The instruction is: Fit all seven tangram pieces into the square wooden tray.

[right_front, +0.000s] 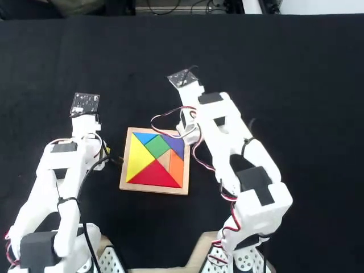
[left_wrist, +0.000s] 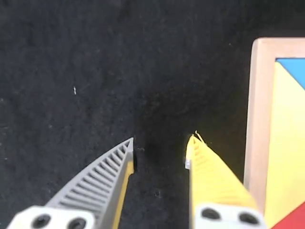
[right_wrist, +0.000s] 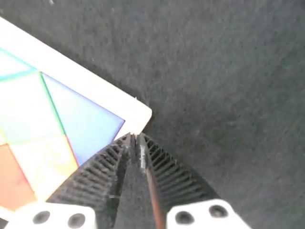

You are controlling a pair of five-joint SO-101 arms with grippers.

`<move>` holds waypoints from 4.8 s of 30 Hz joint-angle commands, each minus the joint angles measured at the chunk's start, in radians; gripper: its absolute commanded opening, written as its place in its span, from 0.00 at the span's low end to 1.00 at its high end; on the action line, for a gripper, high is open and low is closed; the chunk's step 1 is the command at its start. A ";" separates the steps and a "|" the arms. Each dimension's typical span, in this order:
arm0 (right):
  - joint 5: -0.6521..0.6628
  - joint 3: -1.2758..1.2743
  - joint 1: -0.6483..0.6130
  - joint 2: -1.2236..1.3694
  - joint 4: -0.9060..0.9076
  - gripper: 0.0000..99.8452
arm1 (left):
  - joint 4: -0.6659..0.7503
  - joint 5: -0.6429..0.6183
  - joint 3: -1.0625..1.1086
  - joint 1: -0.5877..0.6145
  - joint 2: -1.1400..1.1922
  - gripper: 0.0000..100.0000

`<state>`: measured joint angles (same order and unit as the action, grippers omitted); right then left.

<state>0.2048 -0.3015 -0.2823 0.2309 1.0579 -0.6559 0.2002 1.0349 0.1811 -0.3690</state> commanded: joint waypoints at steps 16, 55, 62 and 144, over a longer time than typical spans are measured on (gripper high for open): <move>0.028 0.084 0.017 0.041 0.068 0.01 | 0.014 -0.003 -0.002 0.012 -0.031 0.18; 0.434 -0.346 -0.626 -0.355 0.133 0.01 | -0.074 0.173 0.021 0.553 -0.031 0.18; 0.466 -0.311 -0.621 -0.209 0.091 0.01 | -0.072 0.229 0.044 0.645 -0.031 0.18; 0.118 -1.218 0.123 -1.756 -1.596 0.01 | 1.392 -0.196 0.556 -0.088 -0.936 0.19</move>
<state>0.3291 -1.2497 -0.1519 -1.3955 -0.2263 0.6360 0.0084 1.4784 0.0798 -1.2973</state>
